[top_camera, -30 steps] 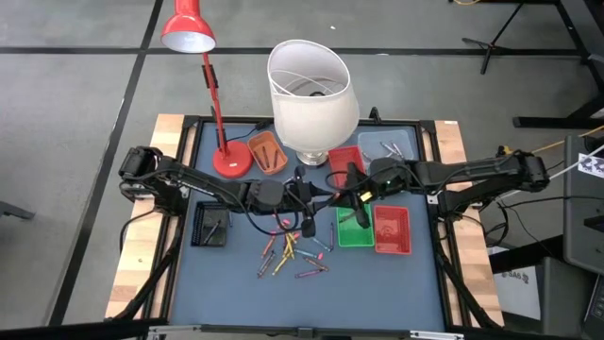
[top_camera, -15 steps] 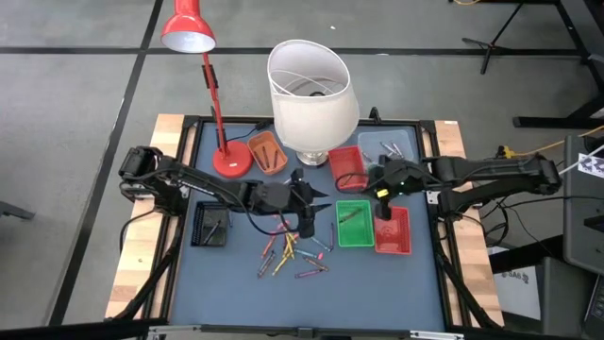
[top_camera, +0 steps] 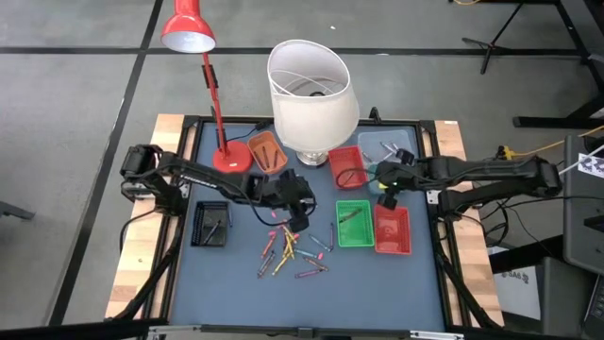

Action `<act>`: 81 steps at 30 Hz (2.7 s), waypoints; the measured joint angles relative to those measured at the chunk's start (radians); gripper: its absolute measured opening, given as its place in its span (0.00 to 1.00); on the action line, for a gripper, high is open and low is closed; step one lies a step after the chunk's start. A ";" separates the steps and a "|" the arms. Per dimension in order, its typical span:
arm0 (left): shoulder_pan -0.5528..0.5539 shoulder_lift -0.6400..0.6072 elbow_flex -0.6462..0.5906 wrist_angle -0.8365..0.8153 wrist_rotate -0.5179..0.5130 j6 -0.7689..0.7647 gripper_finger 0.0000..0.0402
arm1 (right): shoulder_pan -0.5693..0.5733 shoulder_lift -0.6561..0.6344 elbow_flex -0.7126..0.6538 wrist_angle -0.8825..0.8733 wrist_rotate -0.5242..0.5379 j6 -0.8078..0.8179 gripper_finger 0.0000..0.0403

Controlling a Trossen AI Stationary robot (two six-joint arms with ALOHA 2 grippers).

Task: Sort crayons
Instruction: Put the orange crayon into the blue bin, then put the gray crayon into the transparent bin

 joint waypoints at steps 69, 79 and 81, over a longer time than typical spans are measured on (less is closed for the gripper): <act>0.274 0.189 0.000 -0.440 0.104 -0.041 0.28 | -0.256 0.044 -0.074 0.072 0.007 -0.006 0.39; 0.288 0.200 0.002 -0.451 0.160 -0.041 0.24 | -0.255 0.044 -0.074 0.073 -0.002 -0.006 0.39; 0.288 0.201 0.002 -0.452 0.161 -0.041 0.20 | -0.255 0.044 -0.074 0.072 -0.003 -0.006 0.39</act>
